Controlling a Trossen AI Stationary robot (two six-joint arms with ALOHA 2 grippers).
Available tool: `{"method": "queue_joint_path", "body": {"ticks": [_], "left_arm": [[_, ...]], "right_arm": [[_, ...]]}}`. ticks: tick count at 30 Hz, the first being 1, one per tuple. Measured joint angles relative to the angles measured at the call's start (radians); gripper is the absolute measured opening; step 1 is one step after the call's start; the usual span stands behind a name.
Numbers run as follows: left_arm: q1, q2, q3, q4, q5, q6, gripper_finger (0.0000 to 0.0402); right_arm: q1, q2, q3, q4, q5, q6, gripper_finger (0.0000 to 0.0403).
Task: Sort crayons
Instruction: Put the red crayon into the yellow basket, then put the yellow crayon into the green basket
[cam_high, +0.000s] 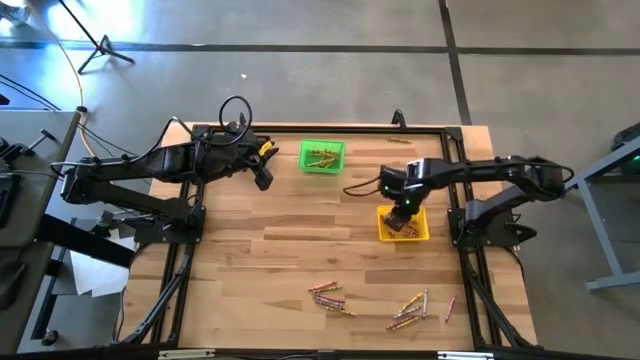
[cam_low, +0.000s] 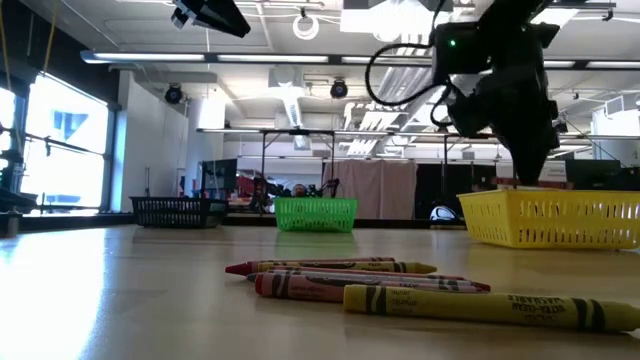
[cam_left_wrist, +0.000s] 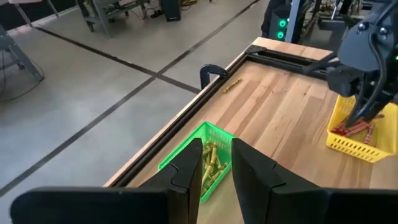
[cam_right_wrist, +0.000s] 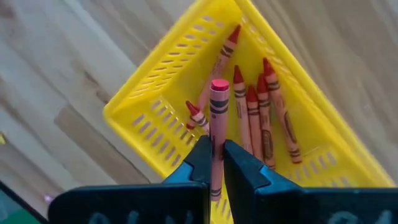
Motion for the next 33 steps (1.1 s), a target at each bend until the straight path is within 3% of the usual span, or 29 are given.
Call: {"method": "queue_joint_path", "body": {"ticks": [14, 20, 27, 33], "left_arm": [[0.000, 0.000, 0.000, 0.000, 0.002, -0.001, 0.0072], [0.009, 0.004, 0.000, 0.020, 0.000, 0.035, 0.0072], [0.052, 0.035, 0.000, 0.147, -0.001, 0.052, 0.0072], [0.073, 0.092, 0.000, 0.262, 0.012, 0.051, 0.0072]], "right_arm": [[0.000, 0.001, 0.041, -0.017, 0.017, 0.019, 0.0076], [-0.041, 0.001, 0.093, -0.020, 0.174, 0.023, 0.0080], [-0.205, 0.009, 0.156, 0.023, 0.284, -0.085, 0.0078], [-0.454, 0.099, 0.157, 0.138, 0.242, -0.256, 0.0078]]}}
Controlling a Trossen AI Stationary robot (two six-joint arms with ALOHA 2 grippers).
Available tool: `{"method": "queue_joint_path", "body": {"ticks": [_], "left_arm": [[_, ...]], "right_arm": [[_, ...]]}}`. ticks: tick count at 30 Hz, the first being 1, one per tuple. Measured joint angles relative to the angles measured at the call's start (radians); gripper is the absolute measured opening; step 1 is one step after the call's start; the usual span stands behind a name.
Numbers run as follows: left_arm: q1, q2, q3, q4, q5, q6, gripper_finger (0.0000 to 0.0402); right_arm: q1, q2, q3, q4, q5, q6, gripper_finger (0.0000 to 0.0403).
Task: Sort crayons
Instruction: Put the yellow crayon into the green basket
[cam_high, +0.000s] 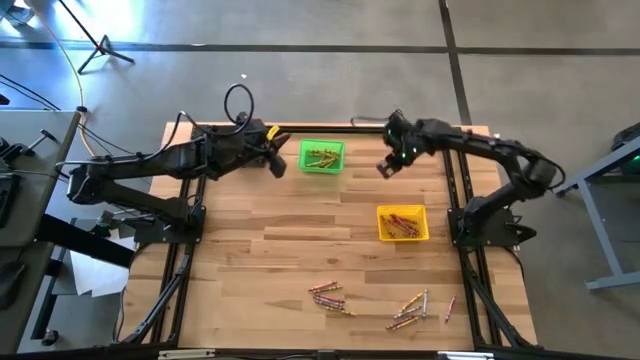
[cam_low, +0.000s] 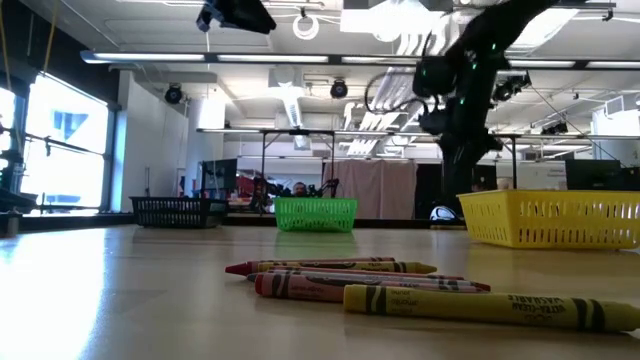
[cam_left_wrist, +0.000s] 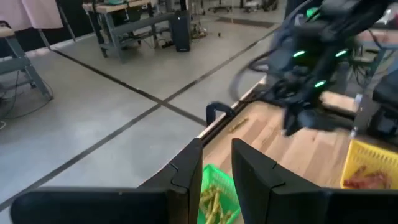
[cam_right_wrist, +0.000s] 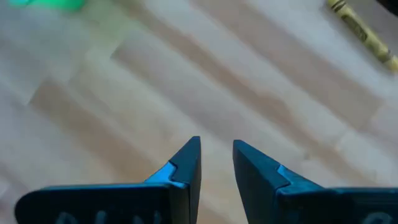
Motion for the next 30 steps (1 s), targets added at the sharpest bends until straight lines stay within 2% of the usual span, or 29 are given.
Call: {"method": "queue_joint_path", "body": {"ticks": [3, 6, 8, 12, 15, 22, 30], "left_arm": [[0.000, 0.043, 0.000, 0.068, 0.002, 0.000, 0.0072], [0.000, 0.092, 0.000, 0.140, 0.021, 0.018, 0.0072], [0.006, 0.121, 0.000, 0.185, 0.026, 0.062, 0.0072], [0.041, 0.158, 0.000, 0.299, 0.026, 0.125, 0.0072], [0.072, 0.163, 0.000, 0.364, 0.026, 0.130, 0.0072], [0.112, 0.163, 0.000, 0.387, 0.037, 0.132, 0.0072], [0.159, 0.163, 0.000, 0.391, 0.037, 0.132, 0.0072]], "right_arm": [[-0.098, 0.071, 0.008, 0.046, -0.048, -0.085, 0.0078], [-0.154, 0.156, 0.063, 0.021, -0.048, -0.183, 0.0079], [-0.174, 0.211, 0.118, -0.014, -0.009, -0.265, 0.0079], [-0.202, 0.330, 0.244, -0.101, 0.138, -0.437, 0.0079], [-0.233, 0.418, 0.325, -0.152, 0.175, -0.513, 0.0079], [-0.302, 0.572, 0.437, -0.168, 0.166, -0.592, 0.0079], [-0.338, 0.597, 0.481, -0.155, 0.154, -0.629, 0.0079]]}}
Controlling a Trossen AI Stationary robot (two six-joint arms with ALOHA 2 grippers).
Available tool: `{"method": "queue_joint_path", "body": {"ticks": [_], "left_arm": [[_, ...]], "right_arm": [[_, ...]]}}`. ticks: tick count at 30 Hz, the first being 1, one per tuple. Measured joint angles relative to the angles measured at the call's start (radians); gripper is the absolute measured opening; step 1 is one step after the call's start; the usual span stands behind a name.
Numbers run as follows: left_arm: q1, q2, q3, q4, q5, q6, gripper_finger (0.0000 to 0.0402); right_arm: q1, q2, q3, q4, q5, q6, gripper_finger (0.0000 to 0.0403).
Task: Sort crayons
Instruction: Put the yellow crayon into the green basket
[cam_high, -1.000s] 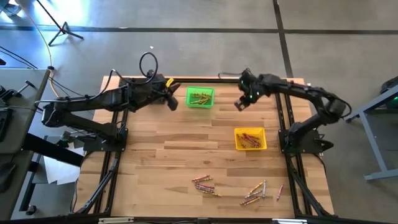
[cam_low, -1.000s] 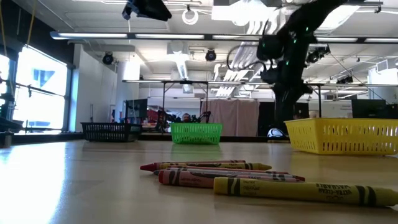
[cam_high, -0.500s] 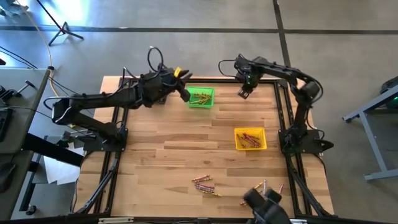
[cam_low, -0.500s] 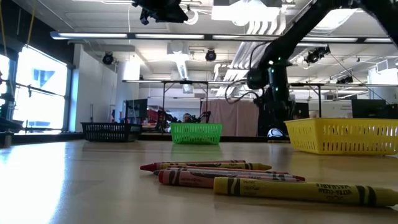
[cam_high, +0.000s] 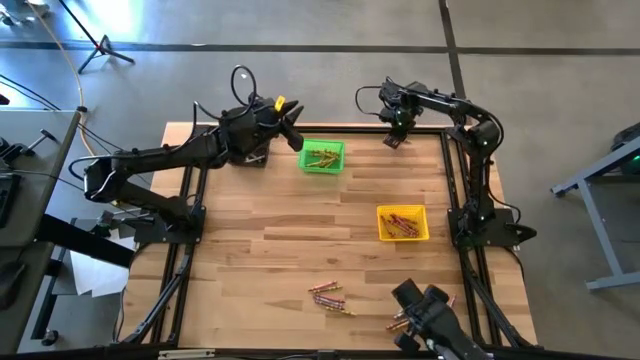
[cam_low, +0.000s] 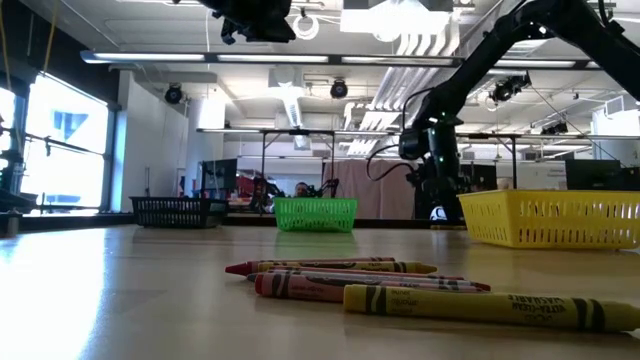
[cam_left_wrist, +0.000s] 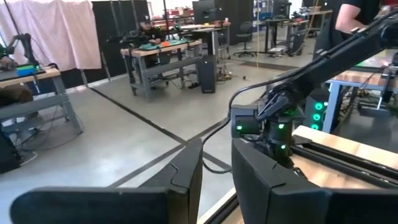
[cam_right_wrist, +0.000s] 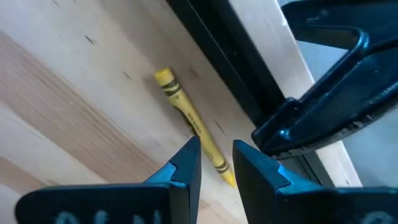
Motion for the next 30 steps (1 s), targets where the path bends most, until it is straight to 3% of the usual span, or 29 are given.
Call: {"method": "queue_joint_path", "body": {"ticks": [5, 20, 27, 30], "left_arm": [[0.018, 0.000, 0.000, 0.000, 0.033, 0.000, 0.0072], [0.025, 0.000, 0.000, -0.001, 0.092, 0.000, 0.0072], [0.006, 0.000, 0.000, -0.001, 0.092, -0.002, 0.0072], [-0.006, 0.000, 0.000, -0.005, 0.093, -0.002, 0.0072]], "right_arm": [[-0.021, 0.009, -0.017, 0.005, -0.112, 0.006, 0.0079], [-0.020, 0.025, -0.026, 0.036, -0.129, 0.081, 0.0077], [-0.020, 0.026, -0.026, 0.011, -0.166, 0.201, 0.0015], [-0.016, 0.023, -0.028, -0.015, -0.212, 0.262, 0.0014]]}}
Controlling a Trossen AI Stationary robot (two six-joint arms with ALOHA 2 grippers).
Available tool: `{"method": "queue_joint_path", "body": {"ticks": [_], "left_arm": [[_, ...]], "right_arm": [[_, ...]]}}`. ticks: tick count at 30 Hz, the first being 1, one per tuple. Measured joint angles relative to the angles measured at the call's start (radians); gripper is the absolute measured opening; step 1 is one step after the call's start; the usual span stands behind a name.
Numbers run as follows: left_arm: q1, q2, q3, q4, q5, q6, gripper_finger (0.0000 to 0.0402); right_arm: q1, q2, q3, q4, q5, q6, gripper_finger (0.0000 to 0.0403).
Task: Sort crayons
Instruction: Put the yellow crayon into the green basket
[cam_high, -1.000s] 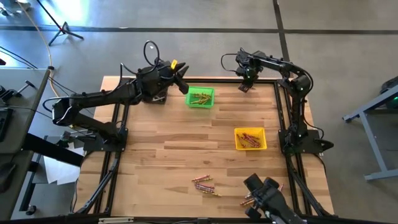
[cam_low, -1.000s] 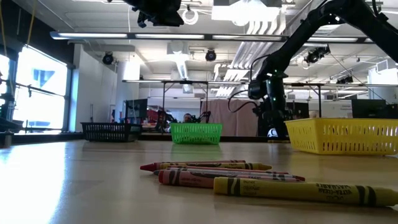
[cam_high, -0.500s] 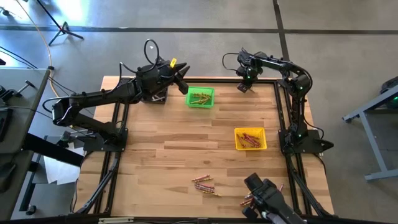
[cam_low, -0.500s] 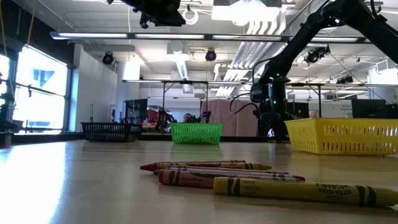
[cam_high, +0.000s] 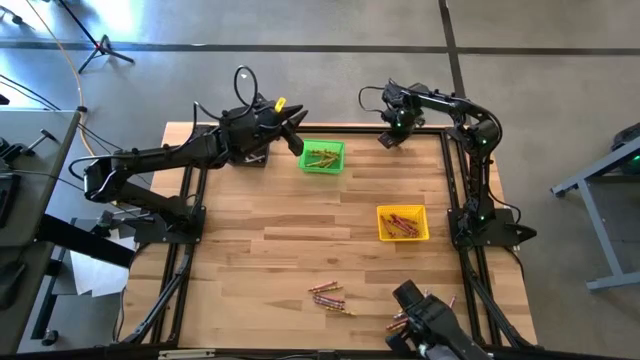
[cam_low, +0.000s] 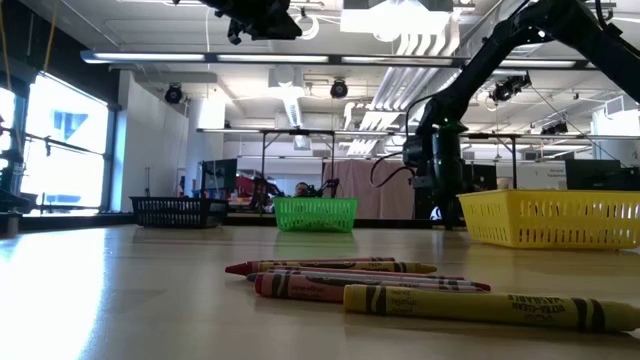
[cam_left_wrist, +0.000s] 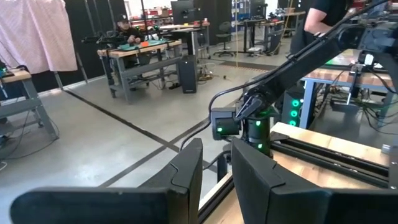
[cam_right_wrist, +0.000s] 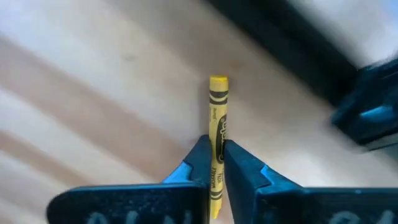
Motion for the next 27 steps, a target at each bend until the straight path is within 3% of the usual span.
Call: {"method": "queue_joint_path", "body": {"ticks": [8, 12, 19, 27], "left_arm": [[-0.007, 0.000, 0.000, -0.006, 0.001, 0.001, 0.0072], [-0.007, 0.000, 0.000, -0.006, 0.001, 0.000, 0.0072], [-0.010, 0.000, 0.000, -0.006, 0.000, -0.021, 0.0072], [-0.041, 0.000, 0.000, -0.010, -0.001, -0.078, 0.0072]], "right_arm": [[0.088, -0.106, -0.003, 0.009, -0.110, 0.054, 0.0007], [0.189, -0.188, -0.003, 0.093, -0.104, 0.109, 0.0008], [0.390, -0.234, -0.002, 0.508, -0.079, 0.215, 0.0011], [0.541, -0.157, -0.001, 0.907, 0.039, 0.280, 0.0011]]}}
